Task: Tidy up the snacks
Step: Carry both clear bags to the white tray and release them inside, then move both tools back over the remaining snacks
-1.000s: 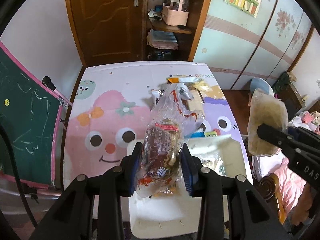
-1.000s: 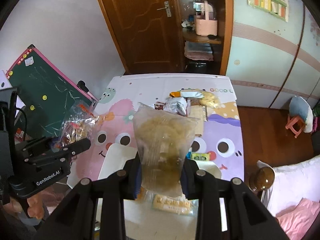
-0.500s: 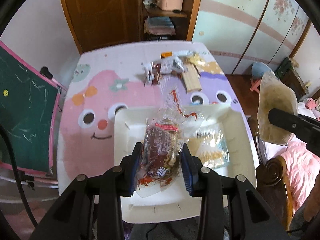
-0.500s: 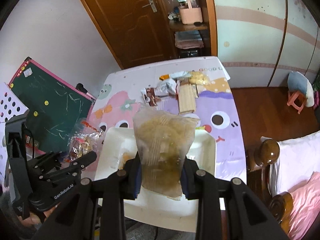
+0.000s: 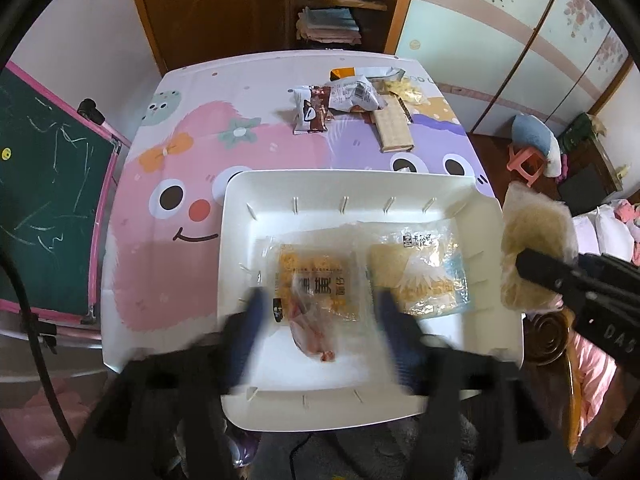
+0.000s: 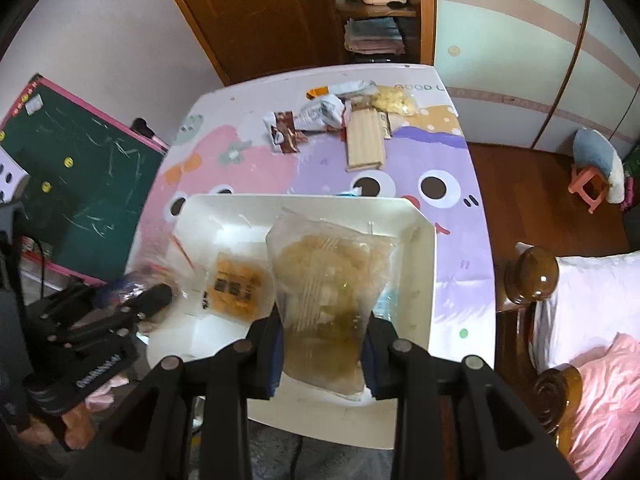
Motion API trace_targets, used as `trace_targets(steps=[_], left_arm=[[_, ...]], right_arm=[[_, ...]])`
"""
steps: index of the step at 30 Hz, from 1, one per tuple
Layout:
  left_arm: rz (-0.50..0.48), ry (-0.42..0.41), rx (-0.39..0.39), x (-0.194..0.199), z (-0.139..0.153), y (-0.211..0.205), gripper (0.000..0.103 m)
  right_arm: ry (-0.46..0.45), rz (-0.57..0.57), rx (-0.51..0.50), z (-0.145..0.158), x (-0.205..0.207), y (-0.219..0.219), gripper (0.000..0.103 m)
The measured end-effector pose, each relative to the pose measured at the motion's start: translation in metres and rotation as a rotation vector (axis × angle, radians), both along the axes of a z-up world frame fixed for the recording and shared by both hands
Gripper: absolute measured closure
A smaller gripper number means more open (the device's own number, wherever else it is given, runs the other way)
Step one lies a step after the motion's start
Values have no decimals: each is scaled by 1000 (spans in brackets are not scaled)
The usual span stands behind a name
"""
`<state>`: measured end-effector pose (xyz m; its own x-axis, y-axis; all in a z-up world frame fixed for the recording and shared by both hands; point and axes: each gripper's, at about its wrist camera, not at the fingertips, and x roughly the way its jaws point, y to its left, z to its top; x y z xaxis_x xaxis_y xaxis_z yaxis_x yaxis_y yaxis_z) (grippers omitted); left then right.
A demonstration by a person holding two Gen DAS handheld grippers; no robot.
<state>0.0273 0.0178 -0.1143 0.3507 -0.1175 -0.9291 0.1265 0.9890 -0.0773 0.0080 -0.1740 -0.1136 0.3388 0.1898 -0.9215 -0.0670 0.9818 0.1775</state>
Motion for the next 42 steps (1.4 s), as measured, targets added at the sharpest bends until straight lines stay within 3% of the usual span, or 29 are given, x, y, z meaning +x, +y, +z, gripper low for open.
trace_targets(steps=[1,3,8,21,42], left_arm=[[5,-11,0,-1,2,0,20],[8,-31,-2,-2,5,2,20],[-2,-41,5,-3,9,2,19],[0,-69,12,-5,20,7,19],[-18,-73,30,-1,25,1,18]], right_arm=[[7,5,-2,-1,0,1,71],[22,14,10,-3,1,3,69],[-15,21,36,5,-1,6,53],[-53,65,71,22,-5,21,53],[-52,67,61,21,-4,20,53]])
